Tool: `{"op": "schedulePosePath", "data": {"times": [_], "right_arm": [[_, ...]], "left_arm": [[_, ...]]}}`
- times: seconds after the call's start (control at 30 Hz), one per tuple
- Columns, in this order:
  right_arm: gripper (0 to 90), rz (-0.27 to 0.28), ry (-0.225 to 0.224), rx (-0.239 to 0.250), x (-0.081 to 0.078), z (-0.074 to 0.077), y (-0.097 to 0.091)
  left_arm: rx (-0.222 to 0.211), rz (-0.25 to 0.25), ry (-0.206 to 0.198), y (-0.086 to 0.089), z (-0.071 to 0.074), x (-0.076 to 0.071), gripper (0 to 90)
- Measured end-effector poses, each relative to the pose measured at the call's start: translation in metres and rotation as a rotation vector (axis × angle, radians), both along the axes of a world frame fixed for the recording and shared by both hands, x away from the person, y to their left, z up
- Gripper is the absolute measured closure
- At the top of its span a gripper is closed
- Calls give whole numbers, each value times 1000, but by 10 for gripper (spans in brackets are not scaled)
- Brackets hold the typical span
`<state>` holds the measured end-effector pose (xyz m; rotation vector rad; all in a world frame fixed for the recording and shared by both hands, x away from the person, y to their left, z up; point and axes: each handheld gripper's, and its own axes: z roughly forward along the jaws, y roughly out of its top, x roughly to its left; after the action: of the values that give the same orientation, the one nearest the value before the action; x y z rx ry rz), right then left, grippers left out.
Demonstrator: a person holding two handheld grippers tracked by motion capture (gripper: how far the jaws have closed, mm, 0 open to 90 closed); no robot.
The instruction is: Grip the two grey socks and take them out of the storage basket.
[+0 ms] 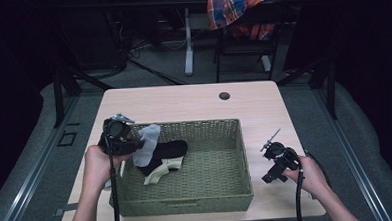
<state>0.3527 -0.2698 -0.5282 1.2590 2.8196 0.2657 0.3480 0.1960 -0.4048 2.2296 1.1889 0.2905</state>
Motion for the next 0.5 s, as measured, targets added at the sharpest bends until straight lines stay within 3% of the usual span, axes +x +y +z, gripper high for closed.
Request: {"op": "schedulePosePath", "data": {"times": [0.13,0.5], "right_arm": [[84,14,5,-26,1,1,0],[84,10,6,-15,1,0,-1]], "left_arm": [[-14,21,-13,9,8,-3,851],[-43,82,-63,36,25,-10,851]]}}
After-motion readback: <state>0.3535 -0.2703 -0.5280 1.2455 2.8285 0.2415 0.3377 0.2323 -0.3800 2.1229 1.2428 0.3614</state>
